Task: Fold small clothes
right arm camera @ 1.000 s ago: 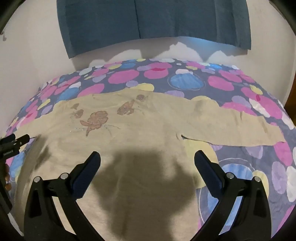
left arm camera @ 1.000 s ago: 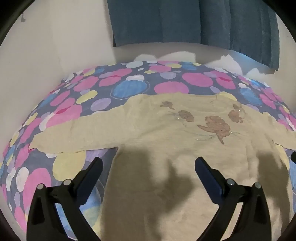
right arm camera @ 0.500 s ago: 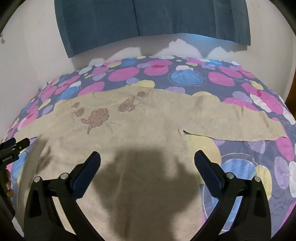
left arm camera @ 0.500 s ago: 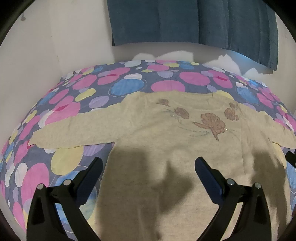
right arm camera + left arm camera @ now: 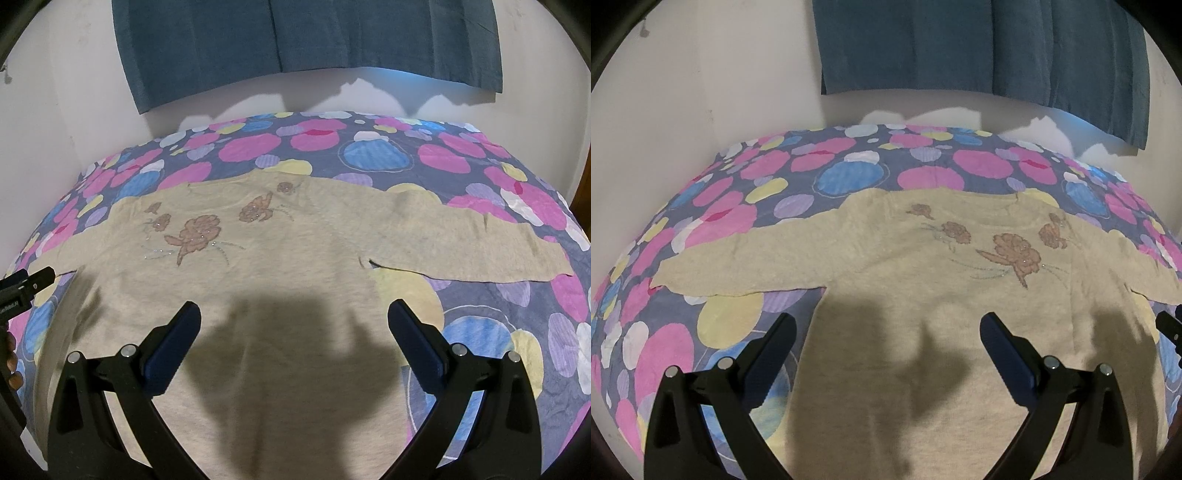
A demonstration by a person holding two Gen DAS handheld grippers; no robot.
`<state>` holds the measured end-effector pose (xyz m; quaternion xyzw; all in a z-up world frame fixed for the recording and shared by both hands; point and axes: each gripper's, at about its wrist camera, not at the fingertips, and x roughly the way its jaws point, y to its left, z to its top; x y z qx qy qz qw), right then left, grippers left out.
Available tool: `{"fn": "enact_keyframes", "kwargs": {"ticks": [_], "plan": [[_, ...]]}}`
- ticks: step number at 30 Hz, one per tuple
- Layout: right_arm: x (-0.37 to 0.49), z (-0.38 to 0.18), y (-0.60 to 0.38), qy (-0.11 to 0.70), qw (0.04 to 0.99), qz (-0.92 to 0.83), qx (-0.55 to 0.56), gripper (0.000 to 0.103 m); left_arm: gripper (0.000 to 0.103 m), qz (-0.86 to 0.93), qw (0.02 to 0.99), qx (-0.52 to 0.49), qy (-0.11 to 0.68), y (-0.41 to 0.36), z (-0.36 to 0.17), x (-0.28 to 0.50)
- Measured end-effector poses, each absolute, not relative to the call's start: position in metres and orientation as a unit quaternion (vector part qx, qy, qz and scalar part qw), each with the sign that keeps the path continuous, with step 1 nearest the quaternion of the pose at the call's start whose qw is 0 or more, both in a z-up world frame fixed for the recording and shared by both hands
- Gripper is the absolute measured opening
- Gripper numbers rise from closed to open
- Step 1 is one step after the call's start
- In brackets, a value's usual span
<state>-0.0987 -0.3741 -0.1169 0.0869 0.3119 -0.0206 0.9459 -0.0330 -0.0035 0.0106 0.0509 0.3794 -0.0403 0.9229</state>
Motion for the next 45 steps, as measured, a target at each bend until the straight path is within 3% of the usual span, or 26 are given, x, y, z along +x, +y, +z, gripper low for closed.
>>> {"fn": "enact_keyframes", "kwargs": {"ticks": [45], "plan": [[-0.099,-0.128,-0.370,0.318,0.944,-0.015,0.087,0.101,0.099,-0.021,0.921,0.035,0.388,0.008,0.004,-0.030]]}}
